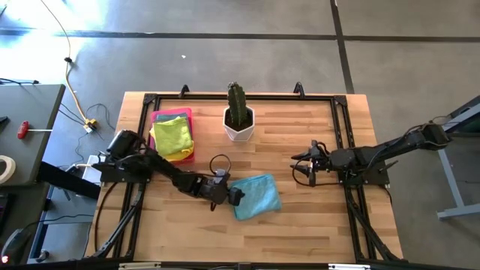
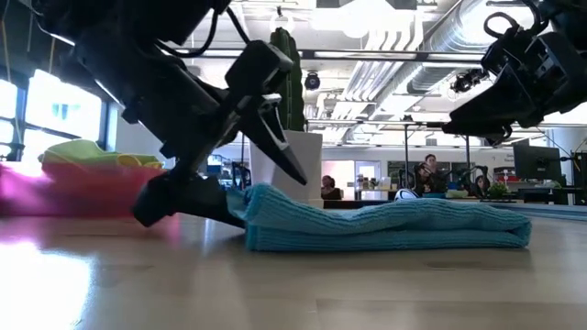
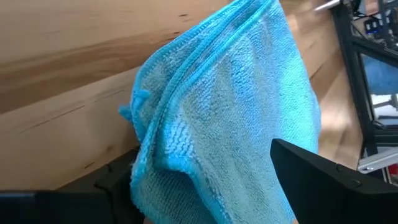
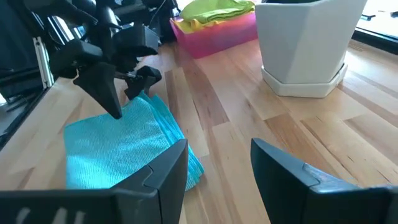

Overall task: Fold microfiber towels
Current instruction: Put the blue towel in the pink bin

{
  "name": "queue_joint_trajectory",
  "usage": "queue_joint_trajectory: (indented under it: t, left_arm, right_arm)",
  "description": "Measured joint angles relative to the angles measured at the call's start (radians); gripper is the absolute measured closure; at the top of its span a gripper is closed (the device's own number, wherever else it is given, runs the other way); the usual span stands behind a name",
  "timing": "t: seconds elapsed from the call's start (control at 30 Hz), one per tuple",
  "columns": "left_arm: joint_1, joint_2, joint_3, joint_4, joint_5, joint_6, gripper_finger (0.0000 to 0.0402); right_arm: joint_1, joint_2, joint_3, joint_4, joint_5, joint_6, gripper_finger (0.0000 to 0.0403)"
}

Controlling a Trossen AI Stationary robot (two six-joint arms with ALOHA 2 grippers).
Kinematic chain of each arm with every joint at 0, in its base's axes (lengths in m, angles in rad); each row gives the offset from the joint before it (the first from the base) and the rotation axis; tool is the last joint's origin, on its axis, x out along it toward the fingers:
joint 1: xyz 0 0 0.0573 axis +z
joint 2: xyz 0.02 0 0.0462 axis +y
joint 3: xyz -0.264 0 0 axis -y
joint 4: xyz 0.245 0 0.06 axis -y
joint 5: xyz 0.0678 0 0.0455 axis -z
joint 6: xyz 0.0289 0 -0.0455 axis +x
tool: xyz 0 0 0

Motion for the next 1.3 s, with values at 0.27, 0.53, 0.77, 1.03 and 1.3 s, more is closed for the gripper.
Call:
queue_joint_trajectory:
  t: [0.27,0.53,0.77,1.03,1.3]
  left_arm:
    - [0.029,0.038,0.006,0.042,0.001,0.06,0.0115]
    - [0.054,0.05,0.048,-0.016,0.022,0.14,0.0239]
    - [0.066,0.053,0.069,-0.049,0.098,0.273,0.0389]
    - [0.078,-0.053,0.065,-0.238,0.365,0.444,0.0397]
    - [0.122,-0.309,0.066,-0.712,0.568,0.642,0.0399]
  right_arm:
    - [0.0,0.0,0.0,-0.018,0.0,0.0,0.0236]
    - [0.0,0.0,0.0,-0.018,0.0,0.0,0.0236]
    - [0.0,0.0,0.0,-0.019,0.0,0.0,0.0236]
    - [0.0,0.0,0.0,-0.02,0.0,0.0,0.0236]
    - [0.0,0.0,0.0,-0.035,0.0,0.0,0.0236]
